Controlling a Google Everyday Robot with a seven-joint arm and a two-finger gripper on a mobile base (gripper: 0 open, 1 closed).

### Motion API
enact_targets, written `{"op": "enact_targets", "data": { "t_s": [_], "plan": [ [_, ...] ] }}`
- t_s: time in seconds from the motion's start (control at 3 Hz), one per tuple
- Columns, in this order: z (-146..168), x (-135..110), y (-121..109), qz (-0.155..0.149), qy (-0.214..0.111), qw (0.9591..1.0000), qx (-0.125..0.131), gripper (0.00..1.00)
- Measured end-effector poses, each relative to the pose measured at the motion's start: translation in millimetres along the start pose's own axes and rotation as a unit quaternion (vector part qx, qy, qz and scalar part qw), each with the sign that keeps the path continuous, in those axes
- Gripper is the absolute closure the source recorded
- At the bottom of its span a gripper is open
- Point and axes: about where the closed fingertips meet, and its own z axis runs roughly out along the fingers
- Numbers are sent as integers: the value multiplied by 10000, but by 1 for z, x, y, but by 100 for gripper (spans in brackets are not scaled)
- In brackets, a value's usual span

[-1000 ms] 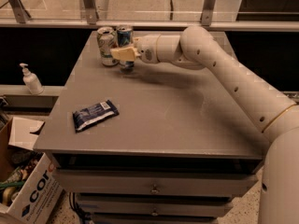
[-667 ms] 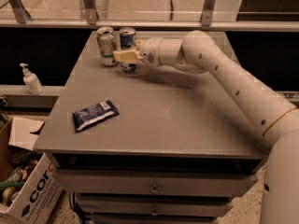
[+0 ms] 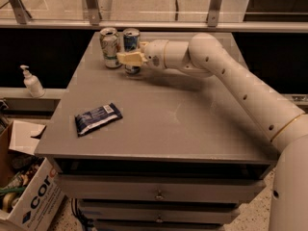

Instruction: Move redbull can near 7up can

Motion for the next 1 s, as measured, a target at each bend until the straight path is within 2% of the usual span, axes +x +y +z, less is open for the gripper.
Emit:
{"op": "enact_targets", "data": {
  "t_s": [1.0],
  "plan": [
    [0, -2, 0, -1, 0, 10000, 0, 13]
  ]
}}
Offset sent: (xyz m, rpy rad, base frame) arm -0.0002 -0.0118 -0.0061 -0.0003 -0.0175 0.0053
